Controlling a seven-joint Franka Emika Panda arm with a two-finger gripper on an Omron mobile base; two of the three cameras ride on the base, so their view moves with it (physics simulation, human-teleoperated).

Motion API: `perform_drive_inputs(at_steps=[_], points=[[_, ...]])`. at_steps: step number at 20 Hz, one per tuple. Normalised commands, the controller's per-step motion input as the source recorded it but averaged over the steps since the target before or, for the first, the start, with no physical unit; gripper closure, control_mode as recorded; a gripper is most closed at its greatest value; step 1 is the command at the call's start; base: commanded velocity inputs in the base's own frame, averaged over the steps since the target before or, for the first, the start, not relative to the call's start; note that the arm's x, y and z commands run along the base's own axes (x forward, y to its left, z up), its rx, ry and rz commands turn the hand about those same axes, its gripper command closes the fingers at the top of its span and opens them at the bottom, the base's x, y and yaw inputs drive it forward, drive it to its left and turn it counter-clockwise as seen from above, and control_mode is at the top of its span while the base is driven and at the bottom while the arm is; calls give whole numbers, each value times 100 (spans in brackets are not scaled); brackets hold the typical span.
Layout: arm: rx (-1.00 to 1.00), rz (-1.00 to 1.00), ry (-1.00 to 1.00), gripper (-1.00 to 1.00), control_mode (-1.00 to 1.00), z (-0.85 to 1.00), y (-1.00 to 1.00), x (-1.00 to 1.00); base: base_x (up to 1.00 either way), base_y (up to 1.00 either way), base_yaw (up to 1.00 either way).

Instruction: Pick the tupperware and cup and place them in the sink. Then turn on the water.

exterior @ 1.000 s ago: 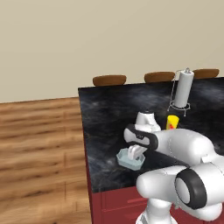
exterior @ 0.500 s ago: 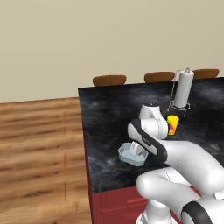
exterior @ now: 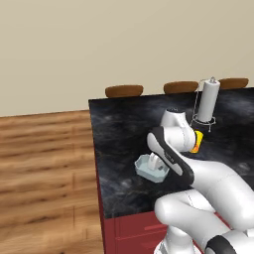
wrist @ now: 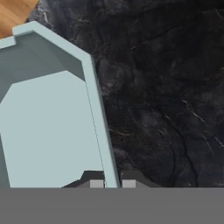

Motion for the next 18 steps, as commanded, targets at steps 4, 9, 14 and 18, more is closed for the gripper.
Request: perform_drive_inputs(at_steps=[4,9,14,18], points=[[0,-9,3,100,-100,42,0,0,0,0,0],[0,-4,1,100,-100,38,-2,-7,0,0,0],[-1,-4,0,100,-100,28,-5,-12,0,0,0],[-1,-1,0,100,-100,28,-2,-37,0,0,0]])
